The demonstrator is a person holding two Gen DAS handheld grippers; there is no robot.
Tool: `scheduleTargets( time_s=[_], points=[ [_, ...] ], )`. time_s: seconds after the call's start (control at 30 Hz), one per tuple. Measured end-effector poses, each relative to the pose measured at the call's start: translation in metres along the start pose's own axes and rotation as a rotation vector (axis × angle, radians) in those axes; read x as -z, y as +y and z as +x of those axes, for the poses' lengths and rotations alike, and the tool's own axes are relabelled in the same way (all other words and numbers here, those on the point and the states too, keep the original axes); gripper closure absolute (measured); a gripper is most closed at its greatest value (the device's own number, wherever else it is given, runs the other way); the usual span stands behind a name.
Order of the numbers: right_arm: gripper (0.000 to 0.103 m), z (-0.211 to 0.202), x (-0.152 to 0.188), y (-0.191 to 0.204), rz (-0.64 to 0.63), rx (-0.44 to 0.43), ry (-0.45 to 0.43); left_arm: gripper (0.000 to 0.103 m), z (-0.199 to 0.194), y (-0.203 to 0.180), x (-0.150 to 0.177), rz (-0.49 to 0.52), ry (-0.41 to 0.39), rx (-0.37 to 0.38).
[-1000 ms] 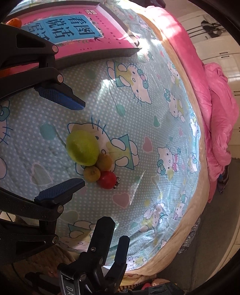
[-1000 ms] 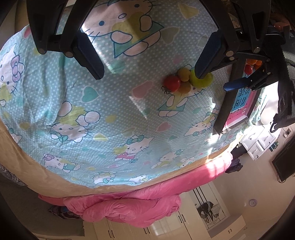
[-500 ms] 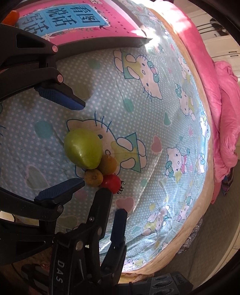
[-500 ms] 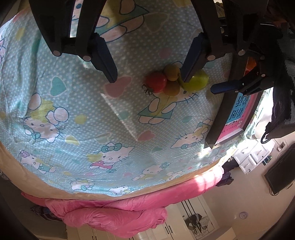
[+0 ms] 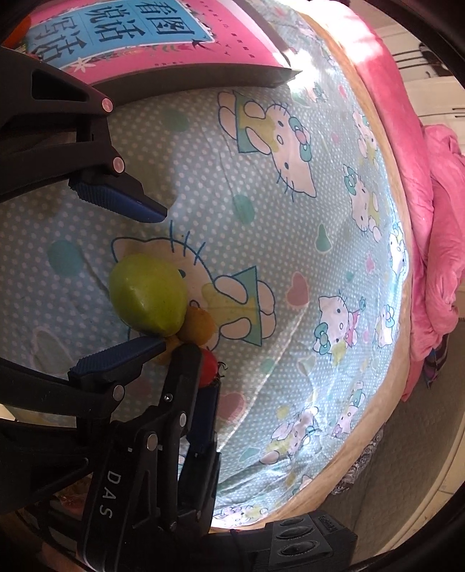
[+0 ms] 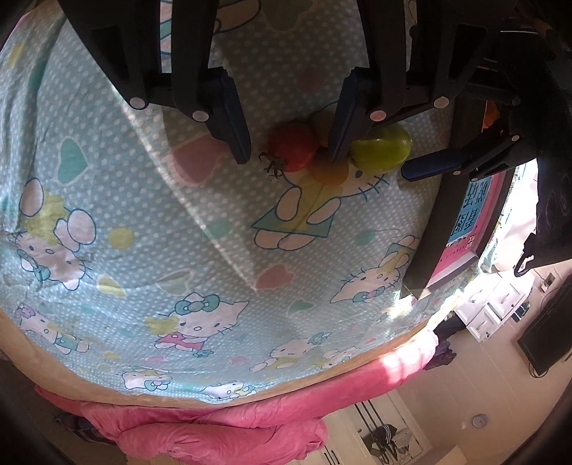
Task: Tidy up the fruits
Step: 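Close the left tool on the green apple while the right lowers over the cherry tomato, then carry the green apple and cherry tomato over the workbook with both tools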
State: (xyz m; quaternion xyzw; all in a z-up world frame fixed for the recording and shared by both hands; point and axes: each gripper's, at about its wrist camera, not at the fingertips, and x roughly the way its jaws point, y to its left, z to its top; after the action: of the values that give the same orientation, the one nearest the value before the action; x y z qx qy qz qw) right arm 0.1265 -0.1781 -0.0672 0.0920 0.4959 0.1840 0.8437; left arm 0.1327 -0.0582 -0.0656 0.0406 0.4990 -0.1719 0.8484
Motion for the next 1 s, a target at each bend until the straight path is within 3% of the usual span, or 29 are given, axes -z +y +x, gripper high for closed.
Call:
scheduleTargets(
  time_s=[0.07,0.2,0.27,0.63,1.0],
  points=[
    [0.068,0.001,-0.001,-0.002,0.018,-0.032,0.005,0.045,0.002,-0.002,0.000,0.003,0.007,0.020],
    [0.069,0.003,0.001,-0.005,0.037,-0.070,0.017,0.054,0.002,-0.005,0.001,0.019,0.007,0.038],
    [0.074,0.002,0.002,-0.007,0.050,-0.080,0.019,0.054,0.002,-0.005,0.001,0.013,0.010,0.047],
    [0.074,-0.022,0.003,-0.009,0.025,-0.043,-0.041,0.055,-0.003,-0.003,0.001,-0.010,0.007,0.080],
    [0.074,-0.030,0.010,-0.009,0.017,-0.031,-0.049,0.055,-0.033,0.002,0.001,-0.032,-0.067,0.071]
  ],
)
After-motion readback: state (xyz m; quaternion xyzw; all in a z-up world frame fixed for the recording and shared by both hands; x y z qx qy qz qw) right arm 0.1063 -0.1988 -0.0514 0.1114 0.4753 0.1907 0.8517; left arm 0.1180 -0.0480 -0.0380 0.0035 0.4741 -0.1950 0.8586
